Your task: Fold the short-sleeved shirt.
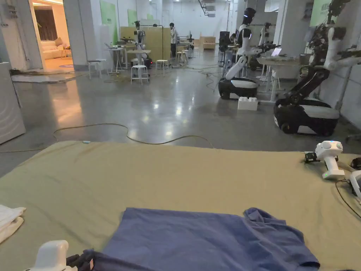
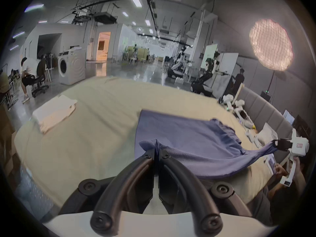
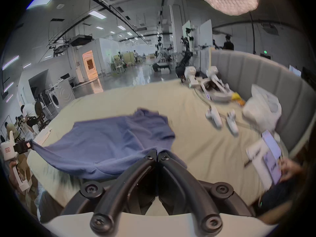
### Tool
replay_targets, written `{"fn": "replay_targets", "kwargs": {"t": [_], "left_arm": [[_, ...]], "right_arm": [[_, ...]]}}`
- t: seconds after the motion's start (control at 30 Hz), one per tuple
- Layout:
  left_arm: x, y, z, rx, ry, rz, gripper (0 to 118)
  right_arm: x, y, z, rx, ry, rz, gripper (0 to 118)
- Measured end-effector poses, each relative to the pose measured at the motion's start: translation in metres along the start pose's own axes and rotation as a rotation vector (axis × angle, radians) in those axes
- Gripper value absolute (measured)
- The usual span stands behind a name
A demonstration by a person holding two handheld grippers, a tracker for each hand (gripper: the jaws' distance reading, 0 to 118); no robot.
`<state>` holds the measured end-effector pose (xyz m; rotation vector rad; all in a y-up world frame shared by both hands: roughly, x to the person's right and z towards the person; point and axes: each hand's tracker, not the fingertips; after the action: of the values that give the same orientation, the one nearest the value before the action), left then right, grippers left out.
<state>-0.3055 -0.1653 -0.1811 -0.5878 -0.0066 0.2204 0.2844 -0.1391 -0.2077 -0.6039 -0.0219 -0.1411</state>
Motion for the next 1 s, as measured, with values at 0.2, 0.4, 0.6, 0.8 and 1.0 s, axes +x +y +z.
{"fn": "replay_targets", "kwargs": {"t": [0.2,0.4,0.6,0.8,1.0], "left_arm": [[-0.022,-0.079,0.030,-0.144,-0.020,0.025,4],[-0.031,-0.099,0.015,-0.262,-0.002,-0.023,12],[-0.036,-0.101,0.027,-0.224,0.029,0.006,112],[0.004,-0.064,0.098,0.121,0.086,-0.112,112],[0.066,-0.017,0.172,0.460,0.104,-0.157,111]], "right_arm": [[0.027,-0.098,0.037,-0.158,-0.063,-0.067,0],[0.031,-0.129,0.023,-0.239,-0.054,-0.085,1],[0.036,-0.130,0.029,-0.274,-0.052,-0.057,94],[0.010,-0.084,0.093,0.026,-0.037,0.063,94],[-0.044,-0.037,0.157,0.346,0.065,0.095,93]]}}
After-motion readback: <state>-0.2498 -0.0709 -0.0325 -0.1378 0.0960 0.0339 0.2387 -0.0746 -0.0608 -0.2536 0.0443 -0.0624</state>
